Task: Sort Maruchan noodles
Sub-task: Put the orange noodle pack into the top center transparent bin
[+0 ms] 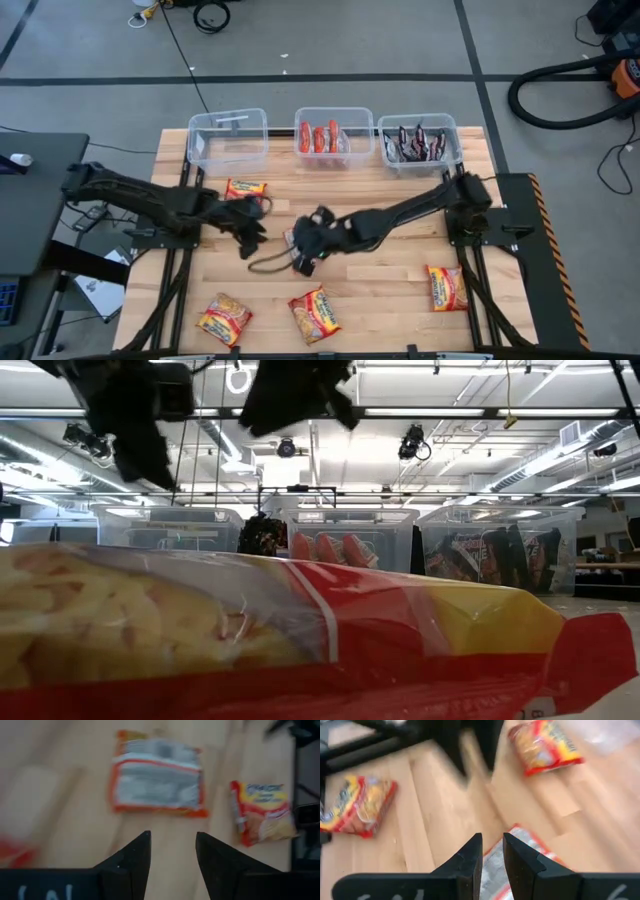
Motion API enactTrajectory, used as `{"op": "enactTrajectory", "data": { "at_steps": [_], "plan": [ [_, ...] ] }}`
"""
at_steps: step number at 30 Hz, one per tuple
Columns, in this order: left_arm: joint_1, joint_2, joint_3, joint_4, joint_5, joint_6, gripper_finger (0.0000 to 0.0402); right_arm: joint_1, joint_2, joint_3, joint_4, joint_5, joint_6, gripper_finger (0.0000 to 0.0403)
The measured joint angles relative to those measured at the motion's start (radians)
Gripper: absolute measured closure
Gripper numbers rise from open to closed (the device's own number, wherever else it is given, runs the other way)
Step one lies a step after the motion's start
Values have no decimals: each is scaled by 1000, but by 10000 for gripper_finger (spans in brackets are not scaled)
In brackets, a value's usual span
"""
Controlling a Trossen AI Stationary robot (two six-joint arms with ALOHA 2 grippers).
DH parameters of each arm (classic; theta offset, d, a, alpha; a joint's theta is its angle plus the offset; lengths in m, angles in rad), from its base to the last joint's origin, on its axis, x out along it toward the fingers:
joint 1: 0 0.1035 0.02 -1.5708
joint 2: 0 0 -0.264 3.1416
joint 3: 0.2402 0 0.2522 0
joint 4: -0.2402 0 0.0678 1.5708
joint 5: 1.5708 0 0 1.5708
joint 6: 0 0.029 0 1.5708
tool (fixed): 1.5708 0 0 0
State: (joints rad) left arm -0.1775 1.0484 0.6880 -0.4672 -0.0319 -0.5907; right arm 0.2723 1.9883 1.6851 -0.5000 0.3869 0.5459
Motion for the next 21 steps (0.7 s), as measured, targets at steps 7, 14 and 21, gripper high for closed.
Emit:
{"op": "enactTrajectory", "data": {
  "at_steps": [7,14,21],
  "plan": [
    [-8,-263,1,-155,-166,-2,242,28,164,161,21,-22,-219,288],
    [-6,-402,0,-146,-157,0,242,26,303,228,-184,-25,-201,254],
    [-6,-501,-2,-168,-128,1,242,27,313,233,-466,4,-105,252]
  ]
}}
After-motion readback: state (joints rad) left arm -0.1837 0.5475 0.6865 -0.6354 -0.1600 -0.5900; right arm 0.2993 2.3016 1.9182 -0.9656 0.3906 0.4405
